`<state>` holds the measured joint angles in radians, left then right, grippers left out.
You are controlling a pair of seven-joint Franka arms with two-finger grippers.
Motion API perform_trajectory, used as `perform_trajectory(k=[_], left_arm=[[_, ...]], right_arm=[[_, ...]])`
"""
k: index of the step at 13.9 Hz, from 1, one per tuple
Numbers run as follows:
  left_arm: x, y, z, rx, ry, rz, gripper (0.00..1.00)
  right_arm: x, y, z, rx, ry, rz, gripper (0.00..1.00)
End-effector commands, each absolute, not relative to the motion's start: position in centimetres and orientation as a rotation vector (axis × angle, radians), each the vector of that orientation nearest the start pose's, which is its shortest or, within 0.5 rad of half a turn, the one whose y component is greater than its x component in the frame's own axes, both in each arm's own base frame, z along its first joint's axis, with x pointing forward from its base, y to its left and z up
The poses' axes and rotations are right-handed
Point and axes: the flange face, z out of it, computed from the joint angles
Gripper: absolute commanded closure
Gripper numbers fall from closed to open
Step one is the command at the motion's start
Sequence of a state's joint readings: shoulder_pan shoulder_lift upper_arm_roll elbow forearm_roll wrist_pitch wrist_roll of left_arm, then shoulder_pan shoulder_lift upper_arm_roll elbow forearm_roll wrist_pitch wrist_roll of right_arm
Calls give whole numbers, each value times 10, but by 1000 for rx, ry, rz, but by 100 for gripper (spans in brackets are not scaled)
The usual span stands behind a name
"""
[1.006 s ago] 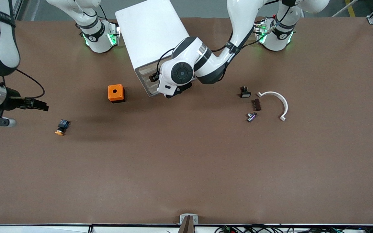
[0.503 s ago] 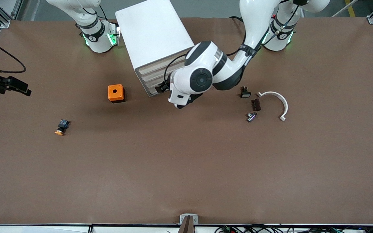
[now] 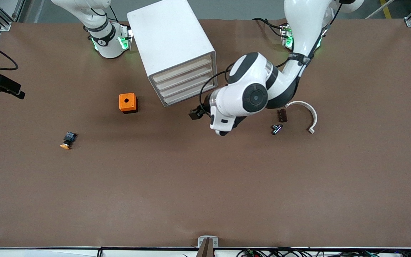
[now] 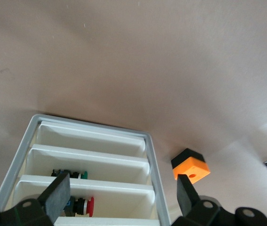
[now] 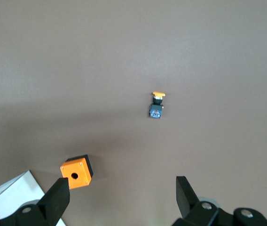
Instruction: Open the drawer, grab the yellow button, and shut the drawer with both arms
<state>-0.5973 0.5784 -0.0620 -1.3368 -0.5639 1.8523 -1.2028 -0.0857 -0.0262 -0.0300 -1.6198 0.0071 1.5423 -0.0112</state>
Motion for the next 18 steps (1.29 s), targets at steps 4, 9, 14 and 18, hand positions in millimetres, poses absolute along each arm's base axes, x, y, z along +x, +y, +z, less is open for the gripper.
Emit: perform_trajectory(k=[4,9,14,18], left_arm=[[579,-396,421,-3031,-1302,852,0],[607,-326,419,-2934,-1315,682,0],[632,-275,416,-2890,-1406,624,0],[642,-255,411,-2868,-1446,612,0]], right_arm=[[550,-65,654,-3128,177,-8,0],[539,-58,655,-3122,171,114,0],[527,-64,647,-3114,194,200,0],[502,-62,665,-3111,200,154,0]])
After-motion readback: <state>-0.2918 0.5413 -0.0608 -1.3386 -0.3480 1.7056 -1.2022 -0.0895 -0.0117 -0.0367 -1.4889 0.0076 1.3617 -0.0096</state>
